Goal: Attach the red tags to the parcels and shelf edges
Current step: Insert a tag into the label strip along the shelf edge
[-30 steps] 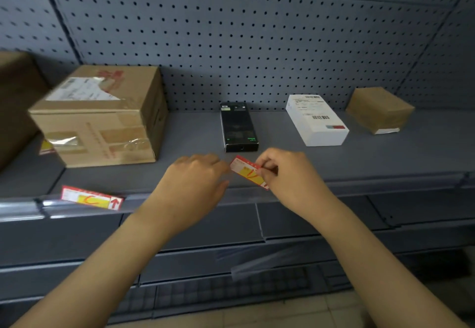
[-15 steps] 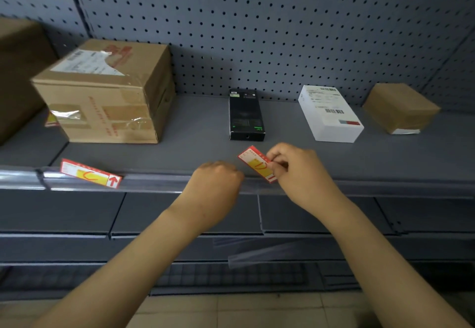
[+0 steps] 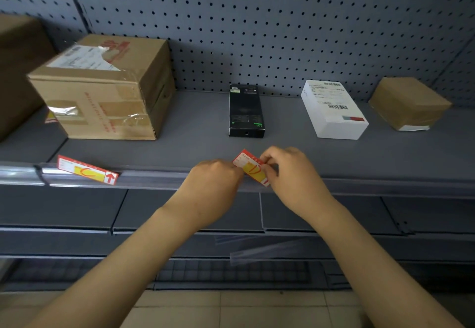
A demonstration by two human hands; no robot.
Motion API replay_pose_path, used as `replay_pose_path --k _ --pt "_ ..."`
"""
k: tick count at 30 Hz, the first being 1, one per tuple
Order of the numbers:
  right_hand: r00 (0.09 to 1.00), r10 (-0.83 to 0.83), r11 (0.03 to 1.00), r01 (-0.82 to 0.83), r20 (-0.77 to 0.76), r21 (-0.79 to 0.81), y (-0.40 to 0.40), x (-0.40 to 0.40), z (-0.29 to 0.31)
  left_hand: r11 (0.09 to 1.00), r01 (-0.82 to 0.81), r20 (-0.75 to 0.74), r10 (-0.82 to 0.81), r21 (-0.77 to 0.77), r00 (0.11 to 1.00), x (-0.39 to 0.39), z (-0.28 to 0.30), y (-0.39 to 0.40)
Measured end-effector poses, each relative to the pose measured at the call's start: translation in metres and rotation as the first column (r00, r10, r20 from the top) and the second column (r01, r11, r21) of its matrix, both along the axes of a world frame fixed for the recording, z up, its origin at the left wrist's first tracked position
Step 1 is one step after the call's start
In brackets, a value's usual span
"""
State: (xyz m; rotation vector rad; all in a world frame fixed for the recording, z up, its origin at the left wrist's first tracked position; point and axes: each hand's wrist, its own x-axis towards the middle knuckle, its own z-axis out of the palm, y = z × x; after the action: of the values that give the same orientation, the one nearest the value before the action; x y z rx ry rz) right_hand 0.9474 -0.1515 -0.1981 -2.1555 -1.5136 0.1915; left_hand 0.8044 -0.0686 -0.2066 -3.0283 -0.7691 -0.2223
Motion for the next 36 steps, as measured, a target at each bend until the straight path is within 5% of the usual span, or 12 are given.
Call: replay_pose_path --k 17,36 --pt "0.976 0.096 0.986 -0.066 0.197 -0.153 0.002 -0.014 0.033 0.994 -0.028 0.067 0.036 -0.108 0.997 -0.017 0.011 -0.002" --pt "0.832 0.493 0.868 -0.491 0.255 -0.078 0.106 -0.223 0.058 0.835 -0.551 0.112 0.547 0.006 0.83 -0.247 0.052 0.044"
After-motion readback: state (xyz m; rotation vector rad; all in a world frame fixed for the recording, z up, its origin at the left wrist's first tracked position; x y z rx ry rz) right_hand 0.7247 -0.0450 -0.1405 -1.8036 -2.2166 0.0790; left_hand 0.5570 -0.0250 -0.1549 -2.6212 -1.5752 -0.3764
